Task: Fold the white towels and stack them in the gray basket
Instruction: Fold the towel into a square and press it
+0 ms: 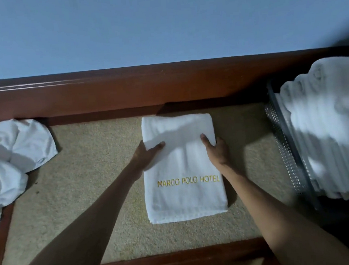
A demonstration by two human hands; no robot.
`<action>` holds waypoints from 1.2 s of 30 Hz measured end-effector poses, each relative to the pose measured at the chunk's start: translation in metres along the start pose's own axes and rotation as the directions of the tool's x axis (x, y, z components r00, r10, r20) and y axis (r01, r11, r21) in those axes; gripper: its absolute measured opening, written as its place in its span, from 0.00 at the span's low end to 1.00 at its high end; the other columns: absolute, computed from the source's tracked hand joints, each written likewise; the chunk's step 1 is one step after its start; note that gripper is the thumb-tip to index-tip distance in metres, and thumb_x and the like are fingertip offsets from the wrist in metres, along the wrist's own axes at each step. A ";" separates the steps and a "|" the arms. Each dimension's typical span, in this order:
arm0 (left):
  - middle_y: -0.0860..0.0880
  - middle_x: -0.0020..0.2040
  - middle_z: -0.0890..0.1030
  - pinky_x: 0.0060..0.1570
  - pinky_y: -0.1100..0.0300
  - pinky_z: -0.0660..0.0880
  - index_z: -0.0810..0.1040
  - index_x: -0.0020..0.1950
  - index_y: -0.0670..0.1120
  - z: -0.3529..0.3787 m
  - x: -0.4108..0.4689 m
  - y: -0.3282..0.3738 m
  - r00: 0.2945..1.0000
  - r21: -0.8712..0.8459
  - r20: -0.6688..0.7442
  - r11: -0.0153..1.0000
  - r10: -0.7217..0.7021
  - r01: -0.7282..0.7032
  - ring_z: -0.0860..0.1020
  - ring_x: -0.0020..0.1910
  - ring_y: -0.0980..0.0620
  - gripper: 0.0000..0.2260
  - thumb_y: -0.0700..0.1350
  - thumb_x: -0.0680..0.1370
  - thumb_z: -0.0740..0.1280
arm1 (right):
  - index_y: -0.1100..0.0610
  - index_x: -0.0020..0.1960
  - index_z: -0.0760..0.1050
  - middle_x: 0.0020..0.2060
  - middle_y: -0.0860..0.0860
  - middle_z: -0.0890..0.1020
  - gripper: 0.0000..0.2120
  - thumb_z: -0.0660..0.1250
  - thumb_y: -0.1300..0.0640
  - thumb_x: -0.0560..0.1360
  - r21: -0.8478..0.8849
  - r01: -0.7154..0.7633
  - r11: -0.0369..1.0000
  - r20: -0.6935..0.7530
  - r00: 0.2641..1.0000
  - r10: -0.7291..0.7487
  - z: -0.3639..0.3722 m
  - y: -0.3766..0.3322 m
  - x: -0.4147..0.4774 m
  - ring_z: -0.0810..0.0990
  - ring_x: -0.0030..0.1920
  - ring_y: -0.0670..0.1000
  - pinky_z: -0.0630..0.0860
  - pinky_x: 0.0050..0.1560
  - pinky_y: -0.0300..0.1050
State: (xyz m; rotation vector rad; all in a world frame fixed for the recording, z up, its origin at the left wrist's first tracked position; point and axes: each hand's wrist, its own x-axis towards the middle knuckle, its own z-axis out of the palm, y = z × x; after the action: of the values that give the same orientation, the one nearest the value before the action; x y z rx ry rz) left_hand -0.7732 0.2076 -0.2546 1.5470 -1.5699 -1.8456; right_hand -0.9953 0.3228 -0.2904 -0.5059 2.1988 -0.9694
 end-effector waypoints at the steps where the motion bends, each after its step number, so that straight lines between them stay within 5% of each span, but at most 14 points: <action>1: 0.50 0.52 0.87 0.46 0.59 0.82 0.81 0.61 0.50 -0.001 -0.002 0.003 0.999 -0.014 0.039 1.000 0.020 -0.019 0.86 0.51 0.49 0.12 0.51 0.79 0.73 | 0.58 0.57 0.79 0.50 0.54 0.85 0.27 0.68 0.35 0.76 0.016 0.006 1.000 -0.009 1.000 -0.006 -0.002 -0.001 -0.001 0.84 0.52 0.57 0.80 0.54 0.52; 5: 0.52 0.59 0.85 0.53 0.54 0.82 0.74 0.70 0.53 -0.003 -0.018 0.023 0.983 0.020 0.178 0.998 0.049 -0.054 0.85 0.56 0.52 0.21 0.54 0.79 0.73 | 0.59 0.60 0.76 0.53 0.53 0.84 0.21 0.69 0.42 0.78 0.063 0.055 0.996 0.015 0.998 -0.056 -0.023 -0.021 -0.017 0.82 0.54 0.54 0.77 0.57 0.49; 9: 0.50 0.59 0.85 0.53 0.52 0.82 0.74 0.70 0.53 0.012 -0.038 0.068 0.967 0.013 0.236 0.994 0.100 -0.106 0.85 0.56 0.50 0.18 0.51 0.81 0.70 | 0.52 0.60 0.75 0.51 0.43 0.83 0.19 0.70 0.40 0.77 0.126 0.156 0.980 0.041 0.986 -0.162 -0.064 -0.045 -0.028 0.83 0.51 0.43 0.79 0.61 0.50; 12: 0.48 0.52 0.86 0.43 0.57 0.83 0.77 0.64 0.52 0.034 -0.056 0.110 0.971 -0.028 0.193 0.990 0.139 -0.137 0.86 0.48 0.50 0.10 0.46 0.82 0.68 | 0.51 0.64 0.74 0.54 0.45 0.84 0.29 0.66 0.32 0.73 0.113 0.205 0.972 0.002 0.979 -0.206 -0.105 -0.070 -0.030 0.84 0.53 0.46 0.81 0.59 0.55; 17: 0.47 0.49 0.85 0.34 0.59 0.80 0.77 0.65 0.47 0.086 -0.082 0.180 0.987 -0.093 0.053 0.985 0.151 -0.146 0.85 0.46 0.45 0.14 0.48 0.81 0.68 | 0.56 0.73 0.68 0.67 0.51 0.77 0.29 0.68 0.43 0.77 0.058 0.355 0.933 -0.082 0.933 -0.350 -0.198 -0.126 -0.039 0.75 0.68 0.50 0.70 0.67 0.42; 22: 0.48 0.44 0.85 0.31 0.60 0.79 0.79 0.64 0.44 0.156 -0.109 0.245 0.989 -0.180 0.053 0.976 0.136 -0.125 0.84 0.36 0.51 0.15 0.47 0.79 0.69 | 0.62 0.67 0.72 0.61 0.58 0.80 0.29 0.67 0.40 0.78 0.005 0.255 0.967 -0.123 0.960 -0.252 -0.303 -0.154 -0.039 0.78 0.62 0.59 0.71 0.54 0.45; 30: 0.46 0.41 0.87 0.39 0.55 0.79 0.82 0.56 0.46 0.301 -0.140 0.307 0.966 -0.240 0.230 0.969 0.118 -0.062 0.84 0.38 0.45 0.09 0.47 0.78 0.69 | 0.63 0.69 0.73 0.65 0.60 0.79 0.31 0.70 0.42 0.76 0.043 0.177 0.983 -0.305 0.940 -0.156 -0.461 -0.132 -0.026 0.78 0.65 0.60 0.74 0.64 0.50; 34: 0.41 0.55 0.86 0.39 0.53 0.81 0.81 0.60 0.44 0.360 -0.137 0.299 0.968 -0.275 0.244 0.961 0.049 0.021 0.85 0.45 0.42 0.23 0.53 0.69 0.77 | 0.65 0.73 0.68 0.69 0.61 0.75 0.35 0.70 0.43 0.77 0.045 0.087 0.995 -0.288 0.955 -0.070 -0.514 -0.113 -0.013 0.76 0.68 0.59 0.73 0.66 0.50; 36: 0.41 0.59 0.83 0.41 0.50 0.82 0.78 0.58 0.44 0.383 -0.137 0.294 0.972 -0.314 0.230 0.949 0.042 0.033 0.84 0.47 0.43 0.20 0.50 0.71 0.78 | 0.64 0.72 0.70 0.66 0.59 0.77 0.34 0.71 0.42 0.76 0.009 0.069 0.998 -0.287 0.956 -0.064 -0.528 -0.105 -0.003 0.78 0.66 0.58 0.75 0.61 0.48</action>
State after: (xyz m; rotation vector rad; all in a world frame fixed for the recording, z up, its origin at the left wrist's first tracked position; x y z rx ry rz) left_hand -1.1542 0.4081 0.0041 1.2199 -1.2782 -2.2152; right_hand -1.3612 0.5190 0.0529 -0.4560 2.4389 -1.1605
